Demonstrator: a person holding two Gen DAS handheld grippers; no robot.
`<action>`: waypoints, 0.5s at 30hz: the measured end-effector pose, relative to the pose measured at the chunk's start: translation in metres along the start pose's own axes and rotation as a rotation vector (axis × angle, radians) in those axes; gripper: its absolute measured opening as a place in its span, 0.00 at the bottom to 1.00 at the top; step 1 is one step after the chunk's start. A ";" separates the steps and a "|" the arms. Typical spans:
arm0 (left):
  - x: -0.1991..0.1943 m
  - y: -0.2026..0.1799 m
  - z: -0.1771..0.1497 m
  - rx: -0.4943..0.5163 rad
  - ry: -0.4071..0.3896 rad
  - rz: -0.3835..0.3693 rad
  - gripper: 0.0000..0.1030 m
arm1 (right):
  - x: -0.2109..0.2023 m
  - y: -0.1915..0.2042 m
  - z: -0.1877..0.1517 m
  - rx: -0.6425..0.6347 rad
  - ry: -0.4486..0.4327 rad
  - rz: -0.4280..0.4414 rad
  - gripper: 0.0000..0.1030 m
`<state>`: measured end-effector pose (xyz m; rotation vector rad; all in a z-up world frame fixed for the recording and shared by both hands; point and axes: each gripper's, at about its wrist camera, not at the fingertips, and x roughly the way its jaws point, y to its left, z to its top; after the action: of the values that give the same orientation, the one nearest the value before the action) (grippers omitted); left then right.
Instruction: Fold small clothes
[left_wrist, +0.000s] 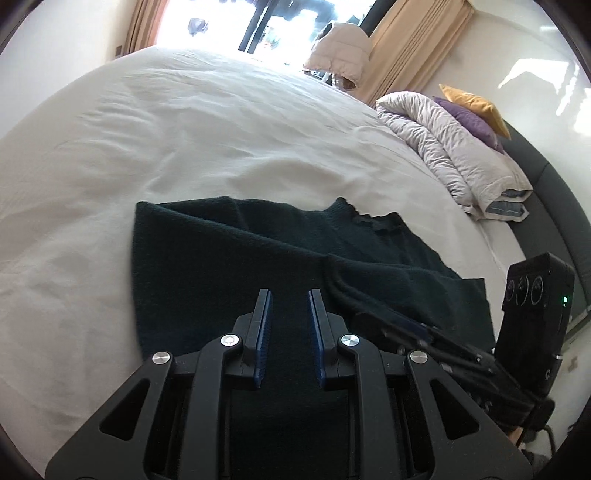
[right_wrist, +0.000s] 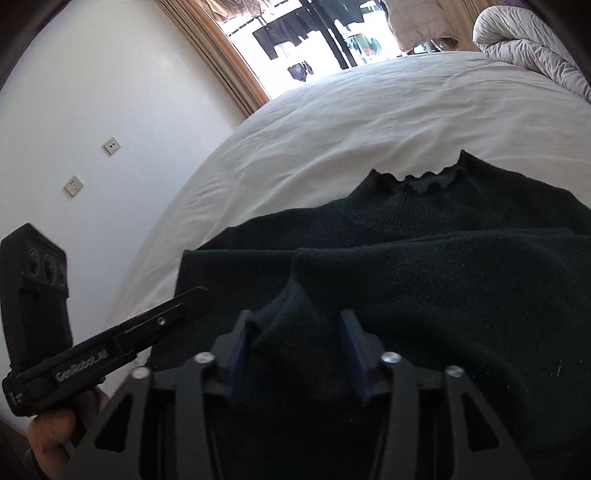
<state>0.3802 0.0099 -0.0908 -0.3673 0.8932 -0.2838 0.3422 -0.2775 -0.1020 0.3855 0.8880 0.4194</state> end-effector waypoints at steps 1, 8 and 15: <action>0.002 -0.002 0.002 -0.012 0.008 -0.010 0.18 | -0.008 0.000 -0.001 0.009 -0.004 0.011 0.71; 0.033 -0.021 0.004 -0.094 0.157 -0.075 0.18 | -0.092 -0.030 -0.031 0.091 -0.096 0.067 0.71; 0.065 -0.026 0.003 -0.167 0.243 -0.060 0.18 | -0.136 -0.082 -0.076 0.239 -0.108 0.091 0.69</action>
<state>0.4189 -0.0377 -0.1237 -0.5226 1.1499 -0.3145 0.2207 -0.4041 -0.0960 0.6644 0.8196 0.3734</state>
